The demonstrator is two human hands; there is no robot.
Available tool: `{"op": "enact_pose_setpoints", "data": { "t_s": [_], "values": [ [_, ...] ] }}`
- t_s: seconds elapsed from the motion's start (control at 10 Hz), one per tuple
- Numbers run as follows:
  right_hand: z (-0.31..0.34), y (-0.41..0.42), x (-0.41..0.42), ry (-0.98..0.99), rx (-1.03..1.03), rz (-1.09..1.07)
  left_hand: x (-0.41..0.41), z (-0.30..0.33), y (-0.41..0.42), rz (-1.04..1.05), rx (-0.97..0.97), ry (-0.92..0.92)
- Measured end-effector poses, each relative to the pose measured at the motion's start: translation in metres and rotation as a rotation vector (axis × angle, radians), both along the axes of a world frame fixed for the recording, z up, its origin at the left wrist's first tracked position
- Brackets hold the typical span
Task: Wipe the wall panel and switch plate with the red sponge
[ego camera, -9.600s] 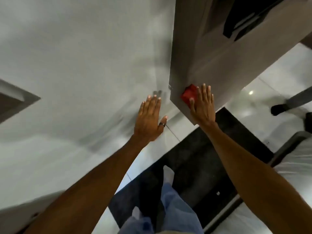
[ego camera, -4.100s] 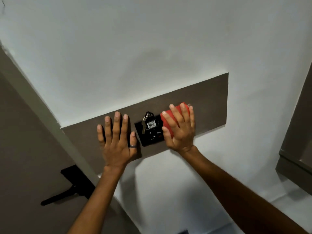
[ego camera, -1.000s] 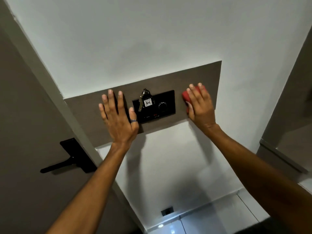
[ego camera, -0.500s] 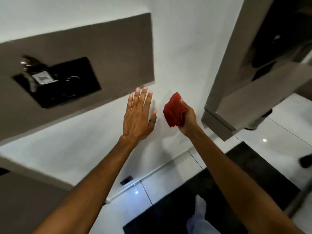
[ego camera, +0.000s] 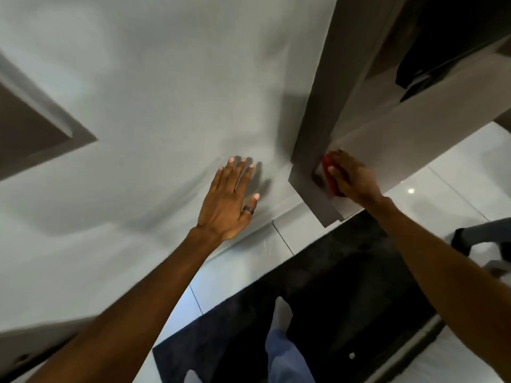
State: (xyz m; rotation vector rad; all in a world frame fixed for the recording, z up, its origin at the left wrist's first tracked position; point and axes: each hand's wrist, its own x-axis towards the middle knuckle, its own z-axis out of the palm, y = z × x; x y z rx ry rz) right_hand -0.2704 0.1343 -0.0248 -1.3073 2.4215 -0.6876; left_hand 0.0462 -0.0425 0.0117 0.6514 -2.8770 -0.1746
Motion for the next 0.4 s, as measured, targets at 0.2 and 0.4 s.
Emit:
{"op": "enact_pose_setpoints", "data": {
  "t_s": [0.2, 0.4],
  "values": [
    [-0.049, 0.006, -0.007, 0.25, 0.335, 0.216, -0.026, -0.02, 0.023, 0.03, 0.032, -0.136],
    [-0.026, 0.009, 0.056, 0.234, -0.04, 0.008, -0.01, 0.018, 0.034, 0.096, -0.085, 0.021]
  ]
}}
